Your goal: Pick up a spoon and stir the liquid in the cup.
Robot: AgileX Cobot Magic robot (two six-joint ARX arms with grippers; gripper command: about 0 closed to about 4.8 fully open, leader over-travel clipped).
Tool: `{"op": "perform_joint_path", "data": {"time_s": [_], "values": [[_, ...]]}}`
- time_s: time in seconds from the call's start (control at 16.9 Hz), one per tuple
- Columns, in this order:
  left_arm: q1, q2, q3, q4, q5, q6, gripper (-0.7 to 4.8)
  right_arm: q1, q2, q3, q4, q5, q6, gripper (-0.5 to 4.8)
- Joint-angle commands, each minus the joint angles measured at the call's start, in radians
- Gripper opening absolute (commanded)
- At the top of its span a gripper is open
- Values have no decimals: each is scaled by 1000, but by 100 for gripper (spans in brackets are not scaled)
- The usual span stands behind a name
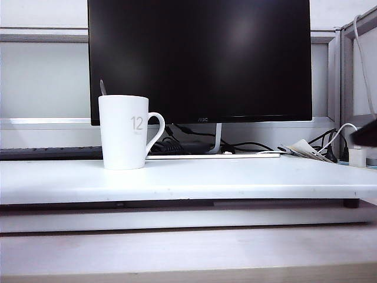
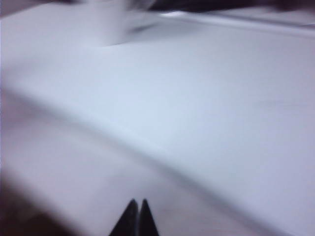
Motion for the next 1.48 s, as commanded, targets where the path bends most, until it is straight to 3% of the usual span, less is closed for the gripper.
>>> {"op": "perform_joint_path", "data": {"time_s": [0.06,0.41,0.59,0.77,1.0,1.3,1.48], "values": [[2,0,-5,-3,0,10,-4,-1,-1,-7,17,129,7,-4],[2,-2,-5,0,0,10,-4,-1,-1,-7,17,125,7,-4],[60,-10,-7,11,29,14,-4,-21,-27,-7,10,119,7,-4],[204,-10,-36,97,34,15,-4,-149,-79,-7,25,122,7,-4],[338,-10,-35,99,19,17,-4,-343,-78,-7,30,121,7,-4],[362,-10,-35,99,12,17,-4,-534,-78,-7,28,124,7,-4],[362,-10,-35,99,12,17,-4,-564,-78,-7,28,125,7,-4]]}}
